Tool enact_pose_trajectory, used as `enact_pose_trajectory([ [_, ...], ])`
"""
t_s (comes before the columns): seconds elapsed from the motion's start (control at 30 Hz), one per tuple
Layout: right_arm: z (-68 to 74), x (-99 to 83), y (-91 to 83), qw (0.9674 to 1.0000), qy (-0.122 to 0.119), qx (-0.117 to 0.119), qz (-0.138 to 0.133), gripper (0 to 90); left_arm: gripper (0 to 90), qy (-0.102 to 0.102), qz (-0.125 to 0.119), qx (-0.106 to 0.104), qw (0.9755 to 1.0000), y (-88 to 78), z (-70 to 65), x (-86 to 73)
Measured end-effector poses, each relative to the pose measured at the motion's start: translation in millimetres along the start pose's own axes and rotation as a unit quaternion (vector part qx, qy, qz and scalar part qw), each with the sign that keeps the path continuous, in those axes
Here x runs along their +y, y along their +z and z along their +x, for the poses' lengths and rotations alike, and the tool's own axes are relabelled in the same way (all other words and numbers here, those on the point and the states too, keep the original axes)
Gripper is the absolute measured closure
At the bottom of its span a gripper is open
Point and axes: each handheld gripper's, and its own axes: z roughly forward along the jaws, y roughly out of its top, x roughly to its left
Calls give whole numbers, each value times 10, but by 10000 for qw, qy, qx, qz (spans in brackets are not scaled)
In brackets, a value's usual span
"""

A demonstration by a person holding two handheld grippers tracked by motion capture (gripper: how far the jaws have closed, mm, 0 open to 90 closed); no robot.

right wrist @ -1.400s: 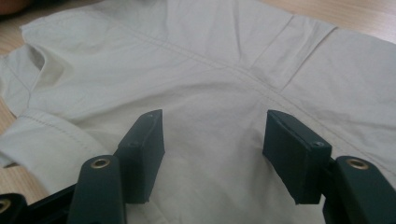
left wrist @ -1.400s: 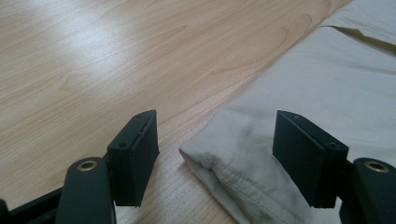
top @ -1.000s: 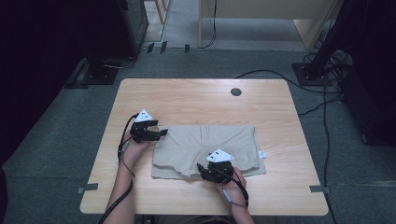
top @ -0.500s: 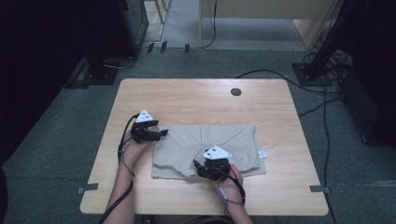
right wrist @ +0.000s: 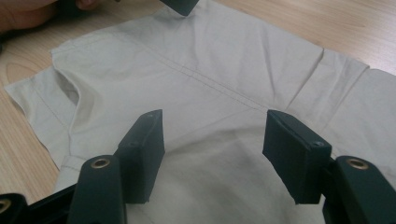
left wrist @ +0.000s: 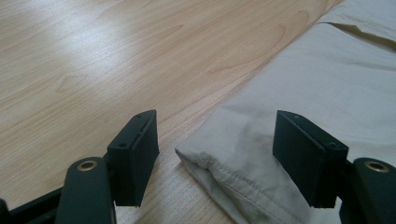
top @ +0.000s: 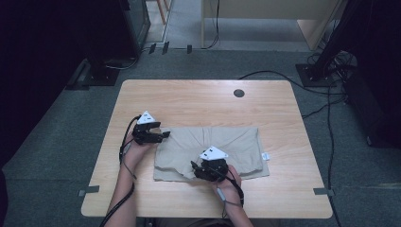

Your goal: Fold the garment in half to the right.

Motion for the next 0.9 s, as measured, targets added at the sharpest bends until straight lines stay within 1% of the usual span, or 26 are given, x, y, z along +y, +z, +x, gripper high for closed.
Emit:
enact_pose_trajectory([
  [0.07,9,10,5,10000,-10,20,1,383,315,19,-7,8,10000,0,-6,-1],
  [0.1,14,23,3,10000,40,51,-11,383,315,52,0,19,10000,1,-11,0],
  [0.17,17,29,2,10000,38,51,-13,383,315,54,3,21,10000,1,-12,0],
  [0.37,101,71,41,9999,-132,106,-12,383,315,66,2,24,10000,2,-19,0],
  [0.43,160,92,66,9997,-200,151,8,383,315,71,-6,20,10000,3,-21,0],
  [0.53,179,99,86,9996,-245,169,5,383,315,76,-14,6,10000,0,-20,-1],
  [0.7,190,107,113,9996,-166,218,63,383,316,59,-58,-30,10000,-8,-14,-1],
  [0.8,225,115,141,9995,-247,181,103,383,316,63,-52,-39,10000,-7,-16,-1],
  [0.9,248,120,153,9995,-252,188,86,383,317,100,-23,-44,9999,-2,-23,1],
])
